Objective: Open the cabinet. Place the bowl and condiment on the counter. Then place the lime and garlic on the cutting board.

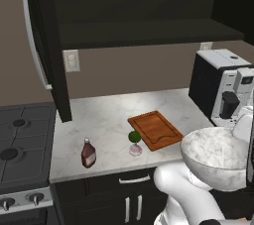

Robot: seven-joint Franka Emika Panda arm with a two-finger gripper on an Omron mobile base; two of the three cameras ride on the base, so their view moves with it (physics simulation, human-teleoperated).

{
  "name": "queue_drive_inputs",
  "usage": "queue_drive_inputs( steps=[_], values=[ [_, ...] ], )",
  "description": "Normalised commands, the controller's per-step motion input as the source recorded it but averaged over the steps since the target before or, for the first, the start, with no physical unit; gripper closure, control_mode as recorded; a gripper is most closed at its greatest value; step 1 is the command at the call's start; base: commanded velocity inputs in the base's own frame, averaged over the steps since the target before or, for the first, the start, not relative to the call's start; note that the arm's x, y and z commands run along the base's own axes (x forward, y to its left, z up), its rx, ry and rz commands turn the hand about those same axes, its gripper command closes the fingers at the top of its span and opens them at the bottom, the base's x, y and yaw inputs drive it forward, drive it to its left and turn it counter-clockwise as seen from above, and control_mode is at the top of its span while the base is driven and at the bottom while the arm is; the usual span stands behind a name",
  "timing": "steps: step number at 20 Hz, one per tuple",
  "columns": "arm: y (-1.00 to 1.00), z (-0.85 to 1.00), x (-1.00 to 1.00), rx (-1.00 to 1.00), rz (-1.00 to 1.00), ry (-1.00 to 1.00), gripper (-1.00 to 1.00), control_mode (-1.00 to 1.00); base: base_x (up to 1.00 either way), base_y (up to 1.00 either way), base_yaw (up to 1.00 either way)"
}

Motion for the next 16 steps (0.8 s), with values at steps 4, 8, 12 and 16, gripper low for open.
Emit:
queue_drive_inputs(
  steps=[4, 8, 12, 16],
  values=[
    [0.11, -0.01, 0.07, 0.00, -0.01, -0.27, 1.00, -1.00, 0.00, 0.00, 0.00],
    [0.16, 0.00, 0.34, 0.00, -0.04, -0.35, 1.00, -1.00, 0.00, 0.00, 0.00],
    [0.16, 0.00, 0.32, 0.00, -0.05, -0.28, 1.00, -1.00, 0.00, 0.00, 0.00],
    [0.19, -0.02, 0.39, 0.00, -0.04, -0.21, 1.00, -1.00, 0.00, 0.00, 0.00]
  ],
)
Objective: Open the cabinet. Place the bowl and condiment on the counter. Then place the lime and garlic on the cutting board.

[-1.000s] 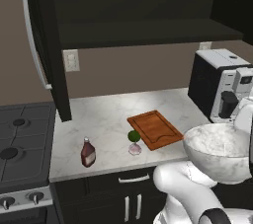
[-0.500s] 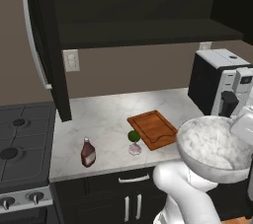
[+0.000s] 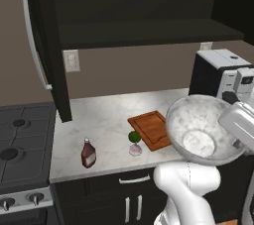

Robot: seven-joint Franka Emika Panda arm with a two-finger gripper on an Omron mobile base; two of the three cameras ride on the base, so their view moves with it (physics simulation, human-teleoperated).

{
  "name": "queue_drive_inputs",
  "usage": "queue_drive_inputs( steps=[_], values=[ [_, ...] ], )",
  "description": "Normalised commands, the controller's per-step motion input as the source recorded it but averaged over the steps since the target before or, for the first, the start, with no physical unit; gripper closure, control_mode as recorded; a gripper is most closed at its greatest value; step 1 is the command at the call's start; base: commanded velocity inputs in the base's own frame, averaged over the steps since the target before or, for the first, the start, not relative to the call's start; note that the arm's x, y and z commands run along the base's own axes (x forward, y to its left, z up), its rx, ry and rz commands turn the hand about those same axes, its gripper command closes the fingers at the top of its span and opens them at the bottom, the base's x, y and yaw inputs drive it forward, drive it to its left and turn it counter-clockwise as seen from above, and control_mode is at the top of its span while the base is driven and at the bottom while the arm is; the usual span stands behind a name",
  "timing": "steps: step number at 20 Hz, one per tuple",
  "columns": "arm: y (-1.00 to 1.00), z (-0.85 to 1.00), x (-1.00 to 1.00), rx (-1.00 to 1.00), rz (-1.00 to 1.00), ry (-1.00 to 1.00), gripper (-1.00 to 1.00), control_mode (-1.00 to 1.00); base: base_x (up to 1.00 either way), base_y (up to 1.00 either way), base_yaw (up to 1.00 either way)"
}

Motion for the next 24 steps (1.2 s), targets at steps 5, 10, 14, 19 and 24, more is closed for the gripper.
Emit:
queue_drive_inputs(
  steps=[5, 10, 14, 19, 24],
  values=[
    [0.25, 0.00, 0.41, 0.00, -0.04, -0.20, 1.00, -1.00, 0.00, 0.00, 0.00],
    [0.26, 0.00, 0.39, 0.00, -0.03, -0.17, 1.00, -1.00, 0.00, 0.00, 0.00],
    [0.27, -0.04, 0.46, 0.00, -0.01, -0.13, 1.00, -1.00, 0.00, 0.00, 0.00],
    [0.22, -0.08, 0.46, 0.00, 0.00, -0.08, 1.00, -1.00, 0.00, 0.00, 0.00],
    [0.24, -0.36, 0.57, 0.00, 0.00, 0.00, 1.00, -1.00, 0.00, 0.00, 0.00]
  ],
)
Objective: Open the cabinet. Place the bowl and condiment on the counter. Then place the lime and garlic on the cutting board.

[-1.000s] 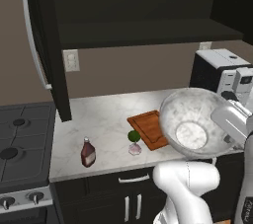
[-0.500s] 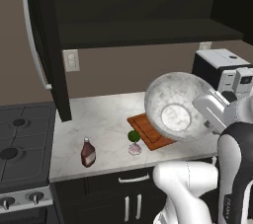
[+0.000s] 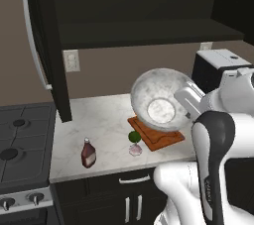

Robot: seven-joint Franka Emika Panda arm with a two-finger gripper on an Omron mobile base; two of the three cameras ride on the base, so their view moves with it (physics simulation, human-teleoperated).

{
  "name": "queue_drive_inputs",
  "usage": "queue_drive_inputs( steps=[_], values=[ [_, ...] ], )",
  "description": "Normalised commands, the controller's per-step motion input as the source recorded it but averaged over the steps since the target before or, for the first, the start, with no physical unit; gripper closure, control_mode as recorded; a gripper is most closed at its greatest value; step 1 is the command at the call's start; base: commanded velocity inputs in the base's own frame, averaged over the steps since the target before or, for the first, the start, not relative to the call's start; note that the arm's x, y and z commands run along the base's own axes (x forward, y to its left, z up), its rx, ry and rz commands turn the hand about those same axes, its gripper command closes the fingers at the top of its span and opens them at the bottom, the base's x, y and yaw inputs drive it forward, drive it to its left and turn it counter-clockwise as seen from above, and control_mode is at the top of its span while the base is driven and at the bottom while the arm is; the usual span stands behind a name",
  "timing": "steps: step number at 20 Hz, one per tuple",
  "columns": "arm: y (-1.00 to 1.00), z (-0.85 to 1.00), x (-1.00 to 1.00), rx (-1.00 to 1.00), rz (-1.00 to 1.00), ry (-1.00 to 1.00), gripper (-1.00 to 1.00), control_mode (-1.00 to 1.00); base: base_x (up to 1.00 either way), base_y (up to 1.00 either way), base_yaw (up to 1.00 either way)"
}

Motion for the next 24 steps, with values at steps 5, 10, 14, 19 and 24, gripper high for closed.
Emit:
queue_drive_inputs(
  steps=[5, 10, 14, 19, 24],
  values=[
    [0.26, -0.52, 0.72, 0.00, 0.00, 0.00, 1.00, -1.00, 0.00, 0.00, 0.00],
    [0.02, -0.25, 0.65, 0.00, 0.00, -0.02, 1.00, -1.00, 0.00, 0.00, 0.00],
    [0.00, -0.32, 0.72, 0.00, 0.00, -0.02, 1.00, -1.00, 0.00, 0.00, 0.00],
    [0.01, -0.30, 0.68, 0.00, 0.01, 0.00, 1.00, -1.00, 0.00, 0.00, 0.00],
    [0.19, -0.13, 0.66, 0.00, 0.04, 0.00, 1.00, -1.00, 0.00, 0.00, 0.00]
  ],
)
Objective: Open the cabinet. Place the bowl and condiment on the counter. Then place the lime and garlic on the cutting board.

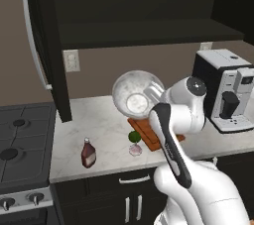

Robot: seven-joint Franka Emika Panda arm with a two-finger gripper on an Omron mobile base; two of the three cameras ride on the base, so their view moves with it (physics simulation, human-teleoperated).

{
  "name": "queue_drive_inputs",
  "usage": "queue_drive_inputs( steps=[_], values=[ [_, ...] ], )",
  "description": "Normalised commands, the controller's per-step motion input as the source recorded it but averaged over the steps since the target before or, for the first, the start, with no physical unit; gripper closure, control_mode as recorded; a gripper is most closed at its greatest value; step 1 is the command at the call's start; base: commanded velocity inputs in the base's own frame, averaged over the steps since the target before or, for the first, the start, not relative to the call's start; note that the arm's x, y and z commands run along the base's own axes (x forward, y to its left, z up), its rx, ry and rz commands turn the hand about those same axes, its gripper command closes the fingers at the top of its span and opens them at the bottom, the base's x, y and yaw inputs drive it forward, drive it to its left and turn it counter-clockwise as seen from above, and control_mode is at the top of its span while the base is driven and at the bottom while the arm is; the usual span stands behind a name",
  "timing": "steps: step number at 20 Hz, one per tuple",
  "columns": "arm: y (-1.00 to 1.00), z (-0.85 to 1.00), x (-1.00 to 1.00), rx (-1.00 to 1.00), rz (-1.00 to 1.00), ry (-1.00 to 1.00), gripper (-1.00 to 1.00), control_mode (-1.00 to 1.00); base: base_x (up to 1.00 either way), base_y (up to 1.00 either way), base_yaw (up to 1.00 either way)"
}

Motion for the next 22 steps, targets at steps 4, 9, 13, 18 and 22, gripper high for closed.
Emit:
queue_drive_inputs(
  steps=[4, 9, 13, 18, 22],
  values=[
    [0.30, 0.00, 0.62, 0.00, 0.08, 0.02, 1.00, -1.00, 0.00, 0.00, 0.00],
    [0.17, 0.00, 0.36, 0.00, 0.10, 0.11, 1.00, -1.00, 0.00, 0.00, 0.00],
    [0.03, -0.13, 0.32, 0.00, 0.09, 0.22, 1.00, -1.00, 0.00, 0.00, 0.00],
    [0.02, -0.21, 0.27, 0.00, 0.09, 0.16, 1.00, -1.00, 0.00, 0.00, 0.00],
    [0.29, -0.32, 0.31, 0.00, 0.09, 0.05, 1.00, -1.00, 0.00, 0.00, 0.00]
  ],
)
